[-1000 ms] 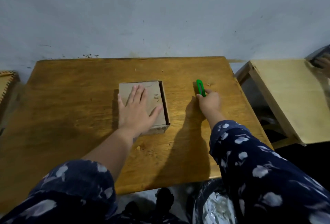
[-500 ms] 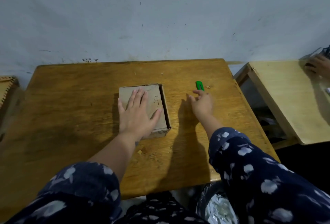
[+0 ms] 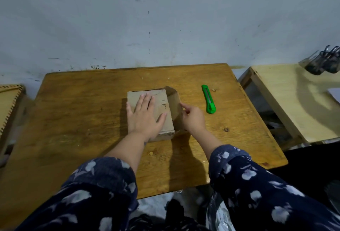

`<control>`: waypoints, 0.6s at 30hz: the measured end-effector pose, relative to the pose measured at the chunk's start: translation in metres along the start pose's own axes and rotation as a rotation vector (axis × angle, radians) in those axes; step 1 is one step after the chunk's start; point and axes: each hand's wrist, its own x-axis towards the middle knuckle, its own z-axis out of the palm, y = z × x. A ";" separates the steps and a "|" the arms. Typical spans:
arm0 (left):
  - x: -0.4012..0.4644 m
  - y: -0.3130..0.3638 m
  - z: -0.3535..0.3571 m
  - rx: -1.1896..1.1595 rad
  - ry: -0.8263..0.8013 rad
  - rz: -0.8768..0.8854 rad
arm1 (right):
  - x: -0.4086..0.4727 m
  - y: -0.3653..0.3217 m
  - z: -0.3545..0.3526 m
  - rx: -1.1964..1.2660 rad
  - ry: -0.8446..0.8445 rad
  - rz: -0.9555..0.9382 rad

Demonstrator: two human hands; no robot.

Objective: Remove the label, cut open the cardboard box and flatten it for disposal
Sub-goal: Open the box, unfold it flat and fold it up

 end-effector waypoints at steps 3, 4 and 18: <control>-0.002 -0.007 -0.001 0.021 -0.007 0.002 | 0.000 0.003 0.004 -0.175 -0.046 0.013; -0.003 -0.010 -0.001 0.021 -0.005 -0.001 | 0.000 0.002 0.008 -0.236 -0.073 -0.003; -0.009 -0.034 -0.006 0.011 -0.007 -0.040 | -0.001 -0.008 -0.009 -0.077 -0.281 -0.099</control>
